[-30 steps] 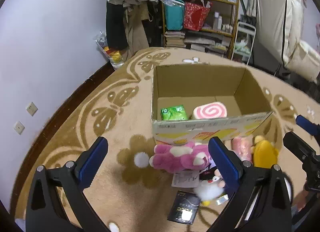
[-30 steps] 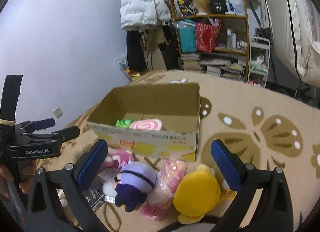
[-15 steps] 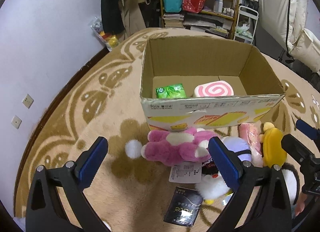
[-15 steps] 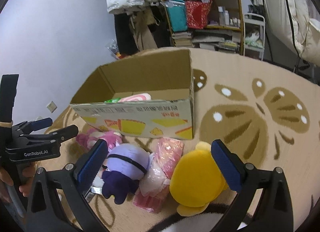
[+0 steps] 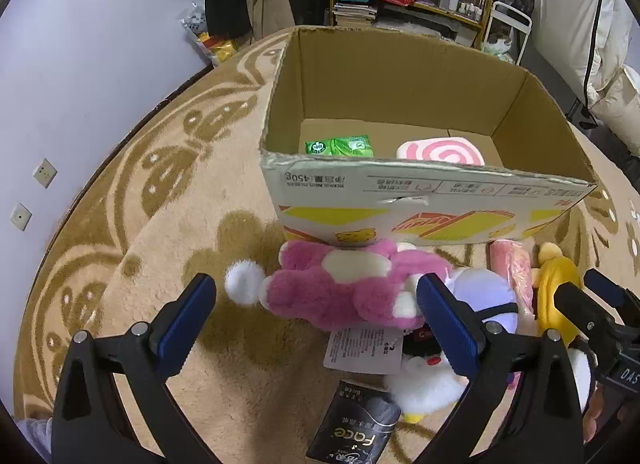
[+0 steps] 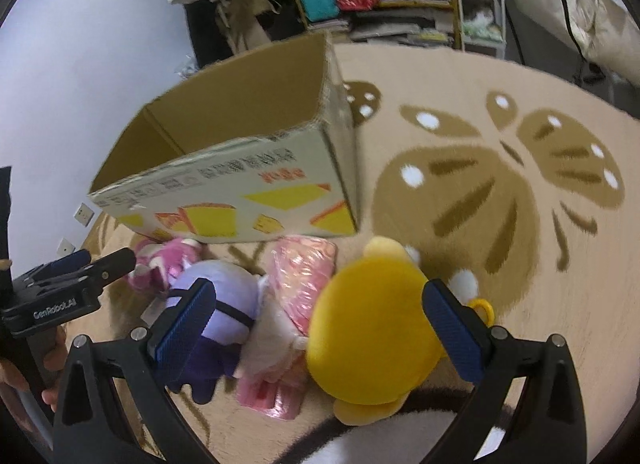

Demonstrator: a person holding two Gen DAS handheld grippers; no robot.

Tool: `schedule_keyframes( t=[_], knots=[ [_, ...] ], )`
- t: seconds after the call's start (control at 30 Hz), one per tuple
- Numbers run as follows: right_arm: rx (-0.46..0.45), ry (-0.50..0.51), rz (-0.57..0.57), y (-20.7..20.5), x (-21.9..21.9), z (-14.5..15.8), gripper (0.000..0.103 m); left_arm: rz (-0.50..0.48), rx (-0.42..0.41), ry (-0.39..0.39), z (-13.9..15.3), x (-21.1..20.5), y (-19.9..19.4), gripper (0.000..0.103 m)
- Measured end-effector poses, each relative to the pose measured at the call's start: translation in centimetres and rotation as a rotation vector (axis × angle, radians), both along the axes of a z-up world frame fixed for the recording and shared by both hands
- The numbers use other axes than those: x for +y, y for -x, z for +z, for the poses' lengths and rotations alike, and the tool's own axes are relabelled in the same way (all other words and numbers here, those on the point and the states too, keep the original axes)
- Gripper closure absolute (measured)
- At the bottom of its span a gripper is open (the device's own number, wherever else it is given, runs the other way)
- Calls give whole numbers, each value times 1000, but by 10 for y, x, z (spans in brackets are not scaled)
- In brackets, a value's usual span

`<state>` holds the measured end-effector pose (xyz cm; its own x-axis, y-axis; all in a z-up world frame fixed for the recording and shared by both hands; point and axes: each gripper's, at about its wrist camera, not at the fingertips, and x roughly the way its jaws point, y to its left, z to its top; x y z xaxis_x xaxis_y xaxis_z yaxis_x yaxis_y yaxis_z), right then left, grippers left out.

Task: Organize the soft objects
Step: 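Grasp the yellow duck plush with the right tool while the left tool grasps the pink bear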

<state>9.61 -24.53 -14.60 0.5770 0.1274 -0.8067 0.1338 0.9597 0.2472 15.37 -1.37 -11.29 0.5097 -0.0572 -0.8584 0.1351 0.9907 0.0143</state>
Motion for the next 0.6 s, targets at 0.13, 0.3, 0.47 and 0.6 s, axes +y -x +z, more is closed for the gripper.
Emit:
schedule_keyframes(
  t=[0.13, 0.3, 0.47, 0.6],
  knots=[
    [19, -63, -14, -2, -9, -8, 0, -1, 9, 7, -4, -2, -3, 3],
    [40, -60, -34, -4, -16, -11, 11, -5, 20, 14, -11, -5, -4, 3],
    [50, -44, -37, -5, -15, -12, 15, -16, 31, 36, -19, -8, -8, 3],
    [55, -38, -42, -5, -17, -14, 15, -31, 42, 40, -23, -12, -12, 3]
  ],
)
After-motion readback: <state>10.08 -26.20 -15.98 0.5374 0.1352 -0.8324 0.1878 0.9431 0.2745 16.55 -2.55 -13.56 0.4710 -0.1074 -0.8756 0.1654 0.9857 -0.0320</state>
